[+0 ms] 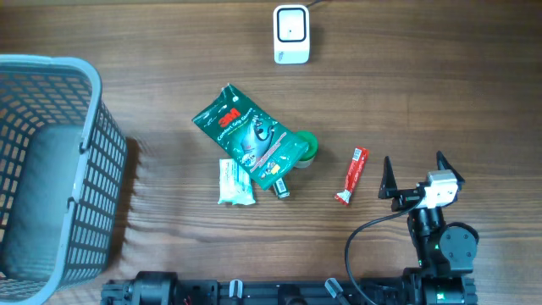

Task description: Scan the item barcode

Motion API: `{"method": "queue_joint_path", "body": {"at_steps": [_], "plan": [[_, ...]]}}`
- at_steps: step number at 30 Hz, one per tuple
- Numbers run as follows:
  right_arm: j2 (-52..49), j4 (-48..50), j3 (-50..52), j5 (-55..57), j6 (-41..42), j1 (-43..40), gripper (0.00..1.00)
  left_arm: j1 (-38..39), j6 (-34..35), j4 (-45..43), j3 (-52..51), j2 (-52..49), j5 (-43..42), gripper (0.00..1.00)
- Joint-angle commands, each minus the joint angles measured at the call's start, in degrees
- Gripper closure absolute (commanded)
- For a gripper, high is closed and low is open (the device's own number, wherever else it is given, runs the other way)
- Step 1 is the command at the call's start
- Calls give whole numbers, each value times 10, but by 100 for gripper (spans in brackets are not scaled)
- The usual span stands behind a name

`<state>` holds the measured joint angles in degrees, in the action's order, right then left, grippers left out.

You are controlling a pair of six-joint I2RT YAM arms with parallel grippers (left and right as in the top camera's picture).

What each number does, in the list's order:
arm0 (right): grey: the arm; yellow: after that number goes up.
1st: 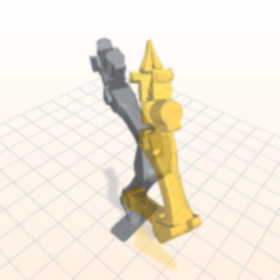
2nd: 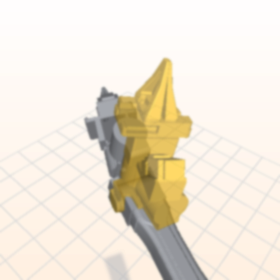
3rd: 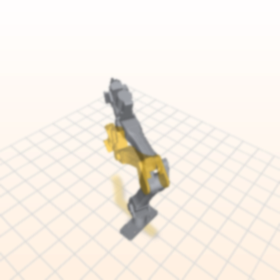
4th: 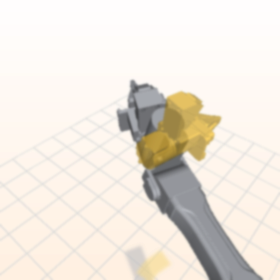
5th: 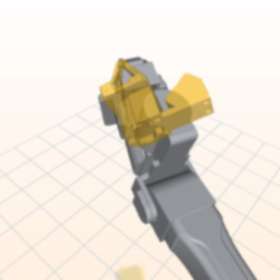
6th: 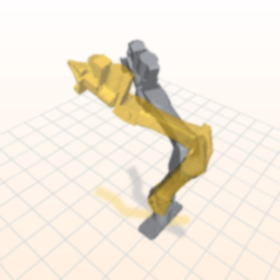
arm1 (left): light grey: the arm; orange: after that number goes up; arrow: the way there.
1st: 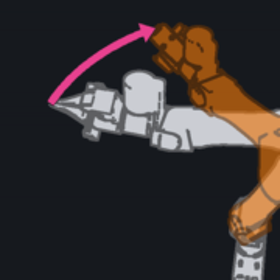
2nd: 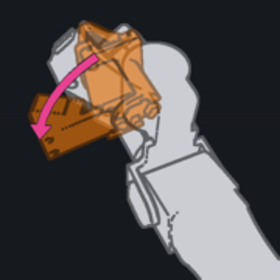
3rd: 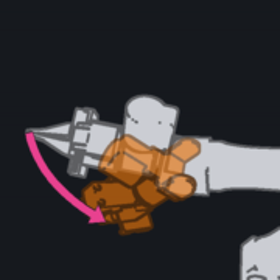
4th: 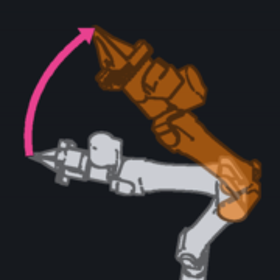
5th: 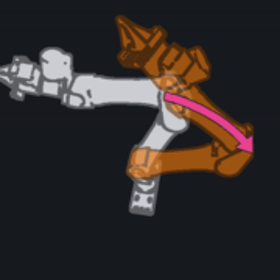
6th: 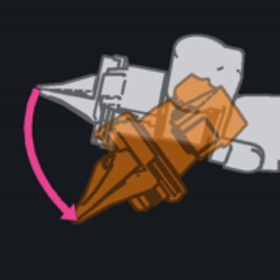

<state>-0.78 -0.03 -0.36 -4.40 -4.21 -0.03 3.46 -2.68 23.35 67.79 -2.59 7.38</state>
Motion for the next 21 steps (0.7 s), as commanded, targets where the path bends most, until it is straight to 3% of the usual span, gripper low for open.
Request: {"method": "queue_joint_path", "body": {"at_steps": [1, 3, 5, 9, 10, 13, 16, 19, 21], "plan": [[3, 10, 1, 3, 3, 2, 0, -30, 0, 24, -5, 3, -3, 0], [3, 5, 1, -47, 122, 2, 0, -40, 0, 14, -5, 3, -3, 0], [0, 12, 0, -122, 369, 2, 0, -43, 0, -15, -5, 3, -2, 0], [-2, 19, 0, -191, 680, 2, 0, -43, 0, -26, -5, 3, -3, 0], [-2, 26, 0, -210, 702, 2, 0, -43, 0, -18, -5, 3, -3, 0], [-2, 81, -4, -293, 584, 2, 0, -43, 36, 56, -5, 3, -5, 0], [-14, -32, -55, -261, 542, 2, 1, -43, 106, 134, -23, 3, -5, 0], [-66, -132, -125, -213, 508, 2, 1, -43, 109, 179, -48, 3, -5, 0], [-139, -175, -189, -213, 442, 2, 0, -43, 109, 204, -66, 3, -11, 0]]}}
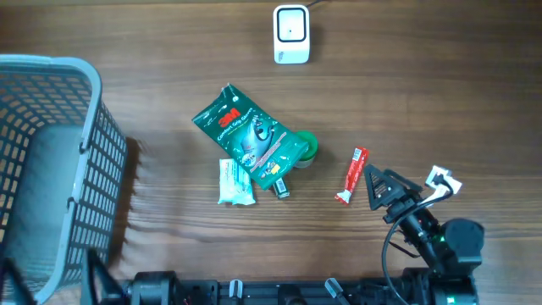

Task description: Scan the item barcode

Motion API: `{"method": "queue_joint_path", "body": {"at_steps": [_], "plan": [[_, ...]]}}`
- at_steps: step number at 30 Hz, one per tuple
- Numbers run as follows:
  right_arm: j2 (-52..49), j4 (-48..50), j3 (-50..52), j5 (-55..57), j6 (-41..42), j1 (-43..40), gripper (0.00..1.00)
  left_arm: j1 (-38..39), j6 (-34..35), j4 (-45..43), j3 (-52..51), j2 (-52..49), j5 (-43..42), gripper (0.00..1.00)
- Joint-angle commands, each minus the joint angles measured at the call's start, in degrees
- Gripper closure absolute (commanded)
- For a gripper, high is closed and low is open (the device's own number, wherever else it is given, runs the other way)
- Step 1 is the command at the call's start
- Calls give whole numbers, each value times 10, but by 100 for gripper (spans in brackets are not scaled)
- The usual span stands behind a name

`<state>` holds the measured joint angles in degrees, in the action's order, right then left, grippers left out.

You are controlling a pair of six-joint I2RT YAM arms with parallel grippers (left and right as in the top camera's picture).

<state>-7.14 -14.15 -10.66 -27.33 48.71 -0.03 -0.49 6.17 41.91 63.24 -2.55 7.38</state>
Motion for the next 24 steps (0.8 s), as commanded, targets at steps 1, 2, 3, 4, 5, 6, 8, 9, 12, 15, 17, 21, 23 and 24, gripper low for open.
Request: {"method": "queue_joint_path", "body": {"at_steps": [1, 2, 3, 4, 5, 6, 8, 9, 12, 15, 17, 21, 23, 24], "plan": [[-106, -53, -113, 15, -108, 2, 1, -3, 20, 26, -26, 2, -19, 0], [-147, -81, -148, 14, -131, 2, 1, -3, 20, 35, -33, 2, -28, 0], [-179, -109, -178, 14, -150, 2, 0, -3, 20, 40, -40, 2, -38, 0], [-223, -151, -220, 17, -179, 2, 0, -3, 20, 44, -49, 2, -52, 0], [-273, -201, -268, 29, -203, 2, 1, -3, 20, 44, -61, 2, -66, 0], [-315, -247, -308, 47, -216, 3, 1, -3, 20, 44, -74, 2, -79, 0], [-391, -324, -375, 68, -250, 5, 0, -3, 19, 42, -103, 2, -101, 0], [-417, -340, -391, 60, -260, 8, 0, -3, 19, 41, -116, 2, -111, 0], [-496, -346, -400, -43, -263, 11, 0, -3, 20, 29, -165, 2, -139, 0], [-569, -348, -400, -47, -262, 11, 0, -3, 20, 21, -189, 2, -144, 0], [-620, -368, -400, 23, -179, 11, 0, -3, 20, 21, -191, 2, -144, 0], [-720, -386, -400, 76, -116, 12, 6, -3, 20, 34, -191, 2, -144, 0], [-754, -377, -400, 81, -116, 16, 14, -3, 20, 48, -191, 2, -144, 0], [-768, -369, -400, 81, -116, 21, 18, -3, 20, 54, -191, 2, -144, 0]]}}
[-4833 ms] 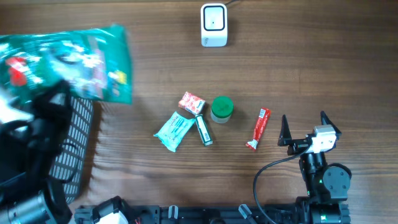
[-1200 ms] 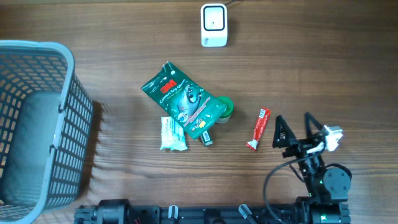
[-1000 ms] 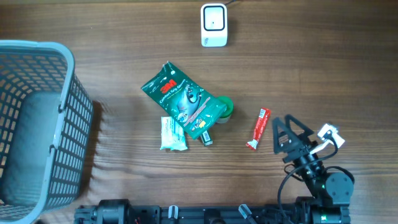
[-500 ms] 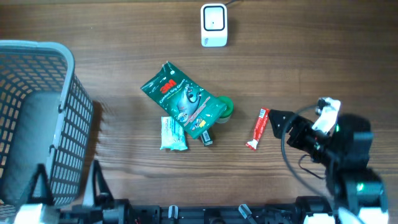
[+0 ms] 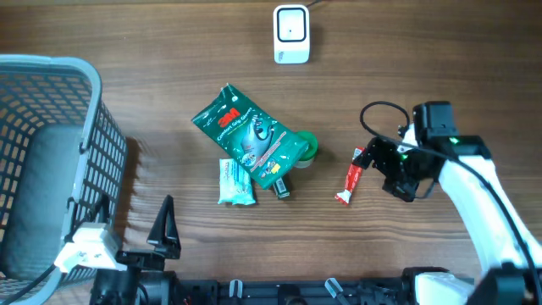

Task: Scan the item barcode
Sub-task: 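Reach the right gripper down and grasp the red Nescafe stick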

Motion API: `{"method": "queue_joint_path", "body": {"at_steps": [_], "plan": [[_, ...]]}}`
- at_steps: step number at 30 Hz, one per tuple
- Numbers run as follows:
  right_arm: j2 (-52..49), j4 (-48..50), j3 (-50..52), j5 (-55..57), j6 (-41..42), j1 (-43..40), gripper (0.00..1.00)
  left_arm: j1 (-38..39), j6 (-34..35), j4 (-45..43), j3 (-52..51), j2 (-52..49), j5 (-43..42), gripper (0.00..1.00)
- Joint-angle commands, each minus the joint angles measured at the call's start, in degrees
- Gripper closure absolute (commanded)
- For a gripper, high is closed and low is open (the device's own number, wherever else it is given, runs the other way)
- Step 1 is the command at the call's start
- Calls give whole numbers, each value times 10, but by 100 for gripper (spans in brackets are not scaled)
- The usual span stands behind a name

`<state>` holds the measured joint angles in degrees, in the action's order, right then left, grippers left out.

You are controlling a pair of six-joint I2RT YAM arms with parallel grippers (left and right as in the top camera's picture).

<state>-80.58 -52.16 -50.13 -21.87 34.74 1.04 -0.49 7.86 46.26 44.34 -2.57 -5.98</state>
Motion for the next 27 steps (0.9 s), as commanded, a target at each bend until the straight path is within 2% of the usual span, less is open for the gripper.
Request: {"method": "queue_joint_path", "body": {"at_steps": [1, 9, 10, 13, 18, 21, 25, 27], "plan": [[-45, 20, -5, 26, 26, 16, 18, -3, 3, 12, -2, 2, -11, 0], [-56, 89, 40, 99, 107, 69, 19, -3, 3, 25, -2, 2, -11, 0], [-56, 105, 52, 99, 114, 70, 20, -3, 3, 28, -2, 2, -11, 0], [-56, 162, 93, 98, 141, 70, 31, -3, 3, 31, -2, 2, -11, 0], [-63, 239, 131, 100, 141, 70, 33, -3, 3, 38, -2, 2, -11, 0], [-81, 252, 134, 99, 136, 71, 44, -3, 3, 38, -2, 2, -10, 0], [-121, 254, 134, 100, 128, 71, 67, -3, 3, 47, -2, 2, -10, 0], [-143, 259, 134, 98, 118, 71, 75, -3, 3, 58, -2, 2, -10, 0]]}}
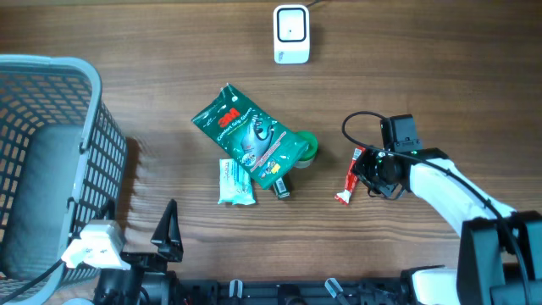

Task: Scan the item barcode
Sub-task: 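Reach the right gripper down and grasp the red Nescafe stick, then lift the red stick and carry it to the scanner with right gripper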

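A red stick packet point(350, 179) lies on the wooden table right of centre. My right gripper point(366, 172) is down at its right side and covers part of its upper half. The dark wrist hides the fingers, so I cannot tell whether they are open or shut. The white barcode scanner point(290, 34) stands at the far edge, in the middle. My left gripper point(140, 227) hovers at the near left beside the basket. One dark finger point(169, 230) points up, and the gripper is open and holds nothing.
A green 3M pouch point(244, 134) lies mid-table over a green round lid point(308, 147). A white sachet point(235, 182) and a small dark item point(281, 191) lie just below it. A grey mesh basket point(51, 161) fills the left side.
My right gripper has moved left and nearer to the table, from just right of the red packet to right against it. The left gripper barely shifted. The packet lies where it did.
At first my right gripper stood open at the near right edge and the left arm was out of view. It then tilted toward the red packet. Later it was extended beside the packet, with the left gripper risen by the basket. Now it is at the packet.
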Motion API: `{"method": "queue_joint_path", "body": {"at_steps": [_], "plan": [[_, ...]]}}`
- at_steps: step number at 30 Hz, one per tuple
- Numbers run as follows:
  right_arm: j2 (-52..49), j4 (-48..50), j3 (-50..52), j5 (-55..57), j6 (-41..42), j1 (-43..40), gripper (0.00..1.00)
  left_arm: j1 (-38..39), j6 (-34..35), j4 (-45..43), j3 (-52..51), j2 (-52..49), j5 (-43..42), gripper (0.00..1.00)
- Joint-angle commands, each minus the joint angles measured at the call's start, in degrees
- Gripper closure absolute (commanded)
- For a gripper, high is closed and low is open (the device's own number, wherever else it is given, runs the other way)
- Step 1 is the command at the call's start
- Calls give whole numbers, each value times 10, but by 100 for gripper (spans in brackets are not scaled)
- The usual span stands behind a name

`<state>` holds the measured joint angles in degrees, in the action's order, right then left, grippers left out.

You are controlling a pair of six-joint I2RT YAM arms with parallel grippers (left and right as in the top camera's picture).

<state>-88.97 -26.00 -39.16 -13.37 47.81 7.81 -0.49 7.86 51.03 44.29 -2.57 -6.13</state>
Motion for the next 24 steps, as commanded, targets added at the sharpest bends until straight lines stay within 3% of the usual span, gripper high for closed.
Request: {"method": "queue_joint_path", "body": {"at_steps": [1, 4, 8, 12, 17, 24], "plan": [[-71, 2, 24, 11, -21, 3, 79, -3, 3, 14, -2, 2, -9, 0], [-93, 10, 24, 8, -33, 4, 96, -3, 3, 16, -2, 2, -9, 0], [-86, 15, 20, -9, -59, 4, 95, -3, 3, 38, -2, 2, -9, 0], [-36, -10, -9, -56, -141, 4, 96, -3, 3, 90, -2, 2, -9, 0], [93, -17, -15, -114, -233, 4, 96, -3, 3, 131, -2, 2, -9, 0], [304, -21, -15, -157, -268, 5, 95, -3, 3, 132, -2, 2, -9, 0]]}}
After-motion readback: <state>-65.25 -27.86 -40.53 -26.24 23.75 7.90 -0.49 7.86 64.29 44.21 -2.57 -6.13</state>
